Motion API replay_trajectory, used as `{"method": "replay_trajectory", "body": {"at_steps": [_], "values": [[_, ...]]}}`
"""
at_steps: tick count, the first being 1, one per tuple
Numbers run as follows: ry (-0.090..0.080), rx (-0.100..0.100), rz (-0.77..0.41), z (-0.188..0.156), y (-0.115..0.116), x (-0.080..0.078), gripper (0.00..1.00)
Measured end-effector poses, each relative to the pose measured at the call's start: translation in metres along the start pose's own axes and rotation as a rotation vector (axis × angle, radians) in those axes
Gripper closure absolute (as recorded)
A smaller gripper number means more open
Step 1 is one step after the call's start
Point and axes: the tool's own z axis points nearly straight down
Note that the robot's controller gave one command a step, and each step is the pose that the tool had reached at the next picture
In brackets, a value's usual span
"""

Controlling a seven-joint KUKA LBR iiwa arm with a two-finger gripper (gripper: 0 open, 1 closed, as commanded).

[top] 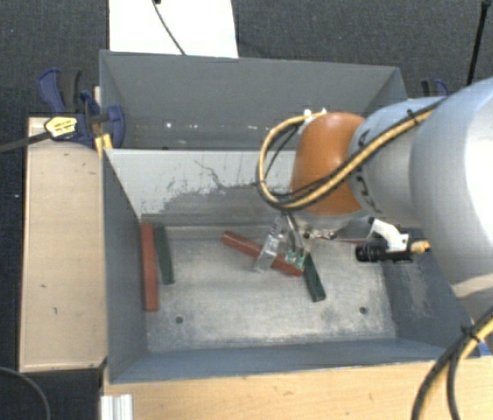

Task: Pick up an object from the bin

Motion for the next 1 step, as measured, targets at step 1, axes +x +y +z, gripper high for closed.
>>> {"method": "replay_trajectory", "body": {"at_steps": [1], "values": [[-0.005,-0.003,-0.217,-0.1544,0.0034,0.0101,1.00]]}}
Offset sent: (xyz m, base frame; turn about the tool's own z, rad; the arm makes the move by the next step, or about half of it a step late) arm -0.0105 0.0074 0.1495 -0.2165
